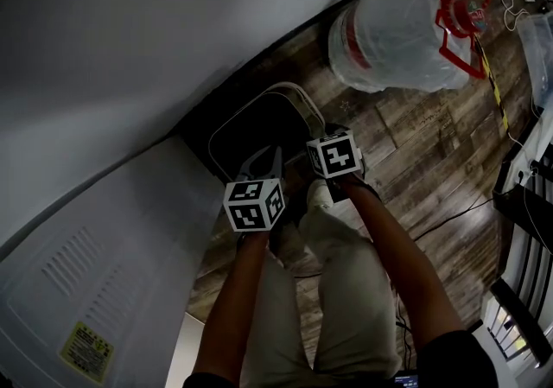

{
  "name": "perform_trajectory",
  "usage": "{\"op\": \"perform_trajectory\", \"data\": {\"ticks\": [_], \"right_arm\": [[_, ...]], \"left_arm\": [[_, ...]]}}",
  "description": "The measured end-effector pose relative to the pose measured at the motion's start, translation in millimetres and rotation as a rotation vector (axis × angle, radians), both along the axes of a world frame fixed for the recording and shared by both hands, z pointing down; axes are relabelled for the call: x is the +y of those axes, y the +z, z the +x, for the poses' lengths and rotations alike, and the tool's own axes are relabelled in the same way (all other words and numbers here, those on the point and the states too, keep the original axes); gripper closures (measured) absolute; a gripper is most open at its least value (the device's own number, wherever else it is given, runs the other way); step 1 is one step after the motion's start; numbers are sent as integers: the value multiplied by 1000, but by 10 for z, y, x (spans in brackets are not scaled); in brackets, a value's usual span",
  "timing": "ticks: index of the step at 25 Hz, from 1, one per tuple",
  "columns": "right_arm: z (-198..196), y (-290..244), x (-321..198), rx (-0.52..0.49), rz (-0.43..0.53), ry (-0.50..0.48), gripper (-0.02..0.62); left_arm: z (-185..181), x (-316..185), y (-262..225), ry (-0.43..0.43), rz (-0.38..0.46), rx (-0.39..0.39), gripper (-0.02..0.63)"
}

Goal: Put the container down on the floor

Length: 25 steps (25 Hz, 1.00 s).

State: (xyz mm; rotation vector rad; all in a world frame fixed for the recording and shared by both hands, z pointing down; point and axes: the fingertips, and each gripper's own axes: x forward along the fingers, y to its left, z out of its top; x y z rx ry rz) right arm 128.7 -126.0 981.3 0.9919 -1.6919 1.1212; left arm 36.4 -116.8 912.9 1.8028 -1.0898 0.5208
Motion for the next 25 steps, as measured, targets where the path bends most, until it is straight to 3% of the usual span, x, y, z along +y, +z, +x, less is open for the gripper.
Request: {"op": "perform_trajectory", "data": {"ticks": [15,25], "right_arm": [[111,-39,10,-14,12,55,376],[80,-423,109,-38,13,83,377]], "left_arm": [[34,31,35,27,1,8,589],[-16,106,-359,16,-7,4,589]]}}
